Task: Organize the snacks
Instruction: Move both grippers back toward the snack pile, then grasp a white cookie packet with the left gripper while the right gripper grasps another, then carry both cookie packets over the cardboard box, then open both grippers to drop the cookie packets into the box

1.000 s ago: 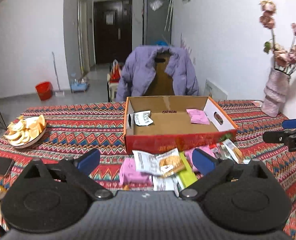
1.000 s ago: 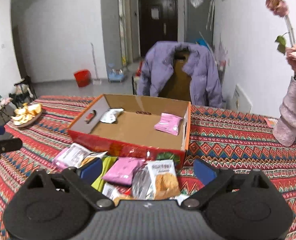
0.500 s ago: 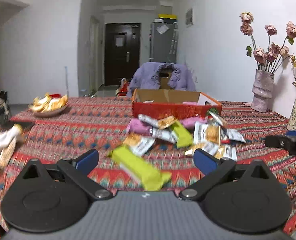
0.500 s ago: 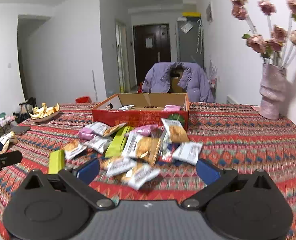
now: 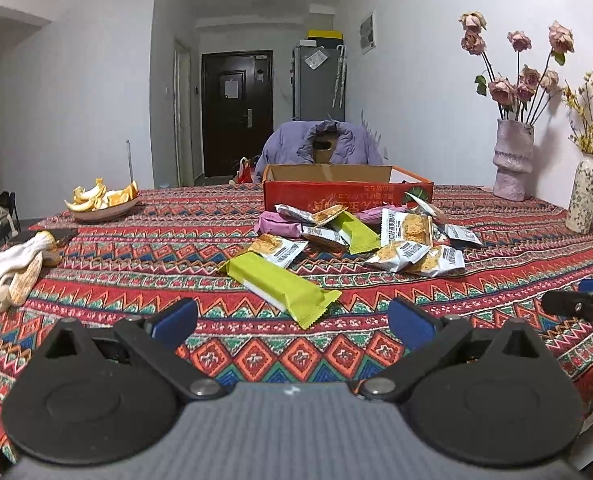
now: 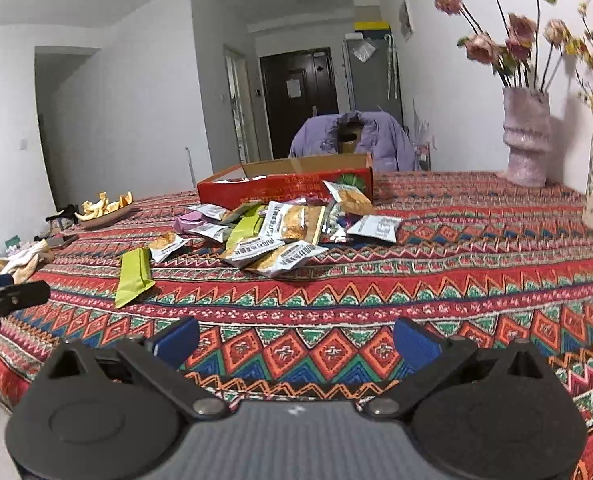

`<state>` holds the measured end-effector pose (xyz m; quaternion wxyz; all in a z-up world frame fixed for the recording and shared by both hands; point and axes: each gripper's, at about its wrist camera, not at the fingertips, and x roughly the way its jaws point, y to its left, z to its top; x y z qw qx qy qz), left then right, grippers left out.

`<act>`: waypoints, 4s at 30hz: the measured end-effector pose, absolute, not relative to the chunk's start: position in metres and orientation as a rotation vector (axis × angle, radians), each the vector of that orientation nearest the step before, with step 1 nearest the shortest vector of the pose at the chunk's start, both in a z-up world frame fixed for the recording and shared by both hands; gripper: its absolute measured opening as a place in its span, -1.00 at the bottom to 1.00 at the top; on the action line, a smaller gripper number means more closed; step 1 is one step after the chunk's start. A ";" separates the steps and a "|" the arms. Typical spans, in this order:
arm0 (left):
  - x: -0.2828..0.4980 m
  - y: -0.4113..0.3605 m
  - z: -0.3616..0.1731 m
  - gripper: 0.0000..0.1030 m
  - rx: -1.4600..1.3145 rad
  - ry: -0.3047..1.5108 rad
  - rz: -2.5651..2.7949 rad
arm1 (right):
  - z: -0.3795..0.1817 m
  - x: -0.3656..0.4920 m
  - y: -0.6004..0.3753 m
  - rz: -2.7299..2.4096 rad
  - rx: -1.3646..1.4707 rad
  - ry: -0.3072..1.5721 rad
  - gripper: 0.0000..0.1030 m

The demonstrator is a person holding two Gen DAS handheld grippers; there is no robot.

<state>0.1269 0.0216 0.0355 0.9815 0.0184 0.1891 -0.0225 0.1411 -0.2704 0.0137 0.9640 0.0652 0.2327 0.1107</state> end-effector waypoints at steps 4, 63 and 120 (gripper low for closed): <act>0.144 0.013 0.034 1.00 0.065 0.397 -0.074 | 0.014 0.149 -0.272 0.225 0.128 0.477 1.00; 0.243 0.039 0.059 0.20 -0.149 0.614 -0.186 | 0.004 0.261 -0.222 0.415 -0.187 0.619 0.24; 0.746 -0.011 0.068 0.28 -0.166 0.823 -0.042 | 0.036 0.742 -0.206 0.152 0.054 0.856 0.27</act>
